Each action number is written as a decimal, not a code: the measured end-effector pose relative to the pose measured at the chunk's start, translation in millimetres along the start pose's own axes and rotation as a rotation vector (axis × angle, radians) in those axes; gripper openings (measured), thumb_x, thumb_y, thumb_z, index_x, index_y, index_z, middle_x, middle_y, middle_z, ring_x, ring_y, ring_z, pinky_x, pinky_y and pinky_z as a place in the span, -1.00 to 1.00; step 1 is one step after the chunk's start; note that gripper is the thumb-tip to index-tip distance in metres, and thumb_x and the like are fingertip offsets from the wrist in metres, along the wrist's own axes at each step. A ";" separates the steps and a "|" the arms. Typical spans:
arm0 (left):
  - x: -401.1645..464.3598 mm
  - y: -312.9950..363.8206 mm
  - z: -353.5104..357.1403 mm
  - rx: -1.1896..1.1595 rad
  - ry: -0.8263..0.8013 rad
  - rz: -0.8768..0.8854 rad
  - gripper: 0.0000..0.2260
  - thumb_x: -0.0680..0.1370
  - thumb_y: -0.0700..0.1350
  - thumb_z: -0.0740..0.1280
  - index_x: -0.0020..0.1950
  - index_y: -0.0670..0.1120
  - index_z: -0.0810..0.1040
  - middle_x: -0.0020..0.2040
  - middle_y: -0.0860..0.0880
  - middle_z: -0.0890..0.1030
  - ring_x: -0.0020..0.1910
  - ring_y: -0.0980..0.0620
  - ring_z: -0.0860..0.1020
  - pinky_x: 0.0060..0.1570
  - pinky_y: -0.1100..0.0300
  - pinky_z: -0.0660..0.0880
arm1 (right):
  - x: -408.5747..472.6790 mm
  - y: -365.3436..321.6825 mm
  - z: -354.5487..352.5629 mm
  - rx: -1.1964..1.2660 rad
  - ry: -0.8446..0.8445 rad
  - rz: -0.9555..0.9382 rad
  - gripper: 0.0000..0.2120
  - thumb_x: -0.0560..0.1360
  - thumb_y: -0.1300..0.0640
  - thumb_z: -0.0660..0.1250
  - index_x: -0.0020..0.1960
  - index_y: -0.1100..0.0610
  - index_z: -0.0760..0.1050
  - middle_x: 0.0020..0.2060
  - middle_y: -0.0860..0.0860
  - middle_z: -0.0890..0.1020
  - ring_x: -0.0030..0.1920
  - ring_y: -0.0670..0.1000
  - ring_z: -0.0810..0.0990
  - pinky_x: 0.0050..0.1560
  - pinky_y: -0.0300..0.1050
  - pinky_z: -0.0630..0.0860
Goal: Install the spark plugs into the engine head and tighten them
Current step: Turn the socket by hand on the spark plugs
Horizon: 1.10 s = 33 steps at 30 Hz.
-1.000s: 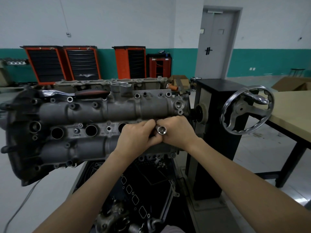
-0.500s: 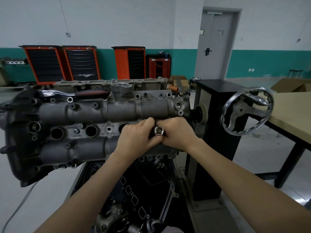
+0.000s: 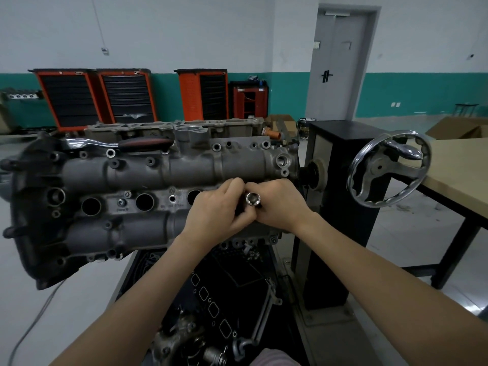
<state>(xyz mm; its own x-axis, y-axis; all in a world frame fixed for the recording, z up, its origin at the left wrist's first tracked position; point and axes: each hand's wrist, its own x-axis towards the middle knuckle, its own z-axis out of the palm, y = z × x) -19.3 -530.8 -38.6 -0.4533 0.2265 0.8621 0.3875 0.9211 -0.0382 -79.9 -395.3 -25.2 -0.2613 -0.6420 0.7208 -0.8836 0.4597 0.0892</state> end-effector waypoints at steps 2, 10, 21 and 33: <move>0.1 -2.2 0.1 0.050 0.014 0.017 -0.72 0.43 0.01 0.22 -0.36 -0.16 0.38 -0.48 -0.02 0.43 -0.60 -0.02 0.39 -0.51 0.32 0.10 | -0.7 0.8 0.1 -0.003 0.003 -0.007 -0.85 0.27 0.29 0.42 -0.38 0.24 0.45 -0.55 0.10 0.51 -0.56 0.14 0.48 -0.59 -0.17 0.31; -1.1 -2.0 -0.4 -0.006 0.008 0.020 -0.72 0.48 -0.04 0.21 -0.34 -0.20 0.42 -0.46 -0.09 0.47 -0.59 -0.12 0.43 -0.50 0.29 0.16 | 0.0 -1.2 1.4 -0.008 -0.016 0.045 -0.78 0.30 0.21 0.42 -0.22 0.27 0.40 -0.52 0.08 0.52 -0.54 0.16 0.48 -0.50 -0.20 0.18; -0.8 -1.0 -0.9 0.010 0.013 -0.014 -0.73 0.43 -0.01 0.22 -0.35 -0.18 0.37 -0.48 -0.08 0.43 -0.59 -0.11 0.40 -0.51 0.29 0.15 | -1.8 -0.7 -2.6 -0.015 -0.019 0.023 -0.87 0.29 0.29 0.40 -0.39 0.26 0.47 -0.52 0.14 0.54 -0.52 0.18 0.51 -0.50 -0.14 0.26; -1.5 -0.5 -1.6 -0.027 -0.001 -0.013 -0.72 0.50 -0.06 0.18 -0.31 -0.23 0.43 -0.43 -0.12 0.49 -0.54 -0.17 0.47 -0.56 0.19 0.25 | -0.1 -3.4 0.1 0.001 -0.055 0.030 -0.85 0.36 0.21 0.35 -0.19 0.28 0.43 -0.45 0.12 0.56 -0.46 0.20 0.52 -0.47 -0.15 0.25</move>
<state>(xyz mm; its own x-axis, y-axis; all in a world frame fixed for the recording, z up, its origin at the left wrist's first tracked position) -17.5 -532.1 -39.1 -0.4592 0.2147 0.8620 0.4028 0.9152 -0.0134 -77.0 -396.8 -25.6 -0.3088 -0.6609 0.6840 -0.8755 0.4786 0.0672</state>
